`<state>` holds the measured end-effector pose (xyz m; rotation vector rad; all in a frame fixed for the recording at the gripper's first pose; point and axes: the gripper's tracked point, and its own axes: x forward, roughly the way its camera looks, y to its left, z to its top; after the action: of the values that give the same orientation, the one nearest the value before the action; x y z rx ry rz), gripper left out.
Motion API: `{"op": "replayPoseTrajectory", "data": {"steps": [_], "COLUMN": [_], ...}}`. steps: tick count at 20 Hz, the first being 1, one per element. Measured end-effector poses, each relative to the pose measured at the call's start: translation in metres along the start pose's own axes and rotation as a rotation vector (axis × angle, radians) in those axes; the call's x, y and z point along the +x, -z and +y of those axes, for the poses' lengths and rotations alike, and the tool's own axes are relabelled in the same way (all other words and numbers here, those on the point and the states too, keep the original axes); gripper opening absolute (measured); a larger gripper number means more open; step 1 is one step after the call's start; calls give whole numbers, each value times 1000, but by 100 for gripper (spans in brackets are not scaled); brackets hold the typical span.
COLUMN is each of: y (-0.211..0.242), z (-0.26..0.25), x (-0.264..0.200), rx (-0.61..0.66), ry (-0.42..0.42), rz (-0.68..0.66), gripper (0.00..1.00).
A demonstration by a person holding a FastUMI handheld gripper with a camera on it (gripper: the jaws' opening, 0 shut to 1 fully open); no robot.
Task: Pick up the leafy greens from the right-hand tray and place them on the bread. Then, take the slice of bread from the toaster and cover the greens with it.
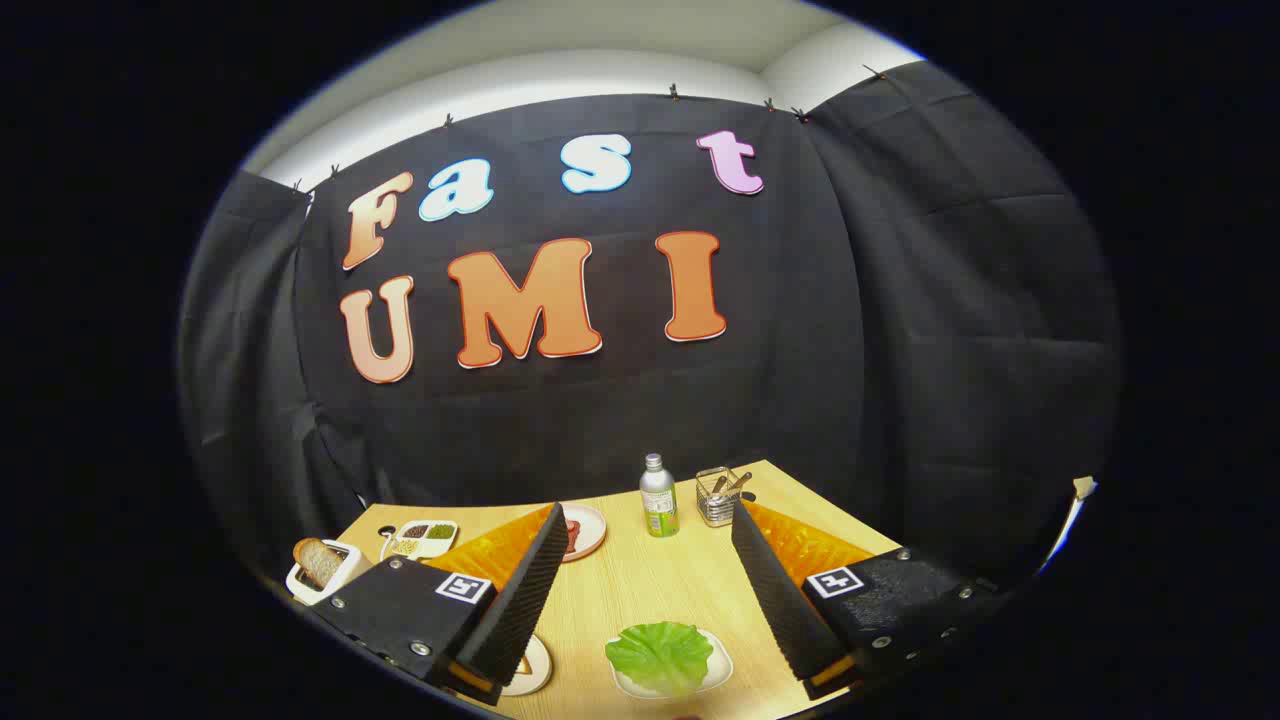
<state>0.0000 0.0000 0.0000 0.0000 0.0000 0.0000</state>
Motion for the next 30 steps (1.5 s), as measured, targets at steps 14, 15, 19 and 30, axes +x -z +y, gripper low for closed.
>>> {"op": "replayPoseTrajectory", "data": {"steps": [14,15,19,30], "y": [9,12,44,188], "z": [3,2,-6,-18], "x": [-7,-7,-3,37], "rx": [4,-7,-72,-183], "ry": [6,9,13,-20], "rz": [21,25,81,360], "gripper": [99,99,98,99]}}
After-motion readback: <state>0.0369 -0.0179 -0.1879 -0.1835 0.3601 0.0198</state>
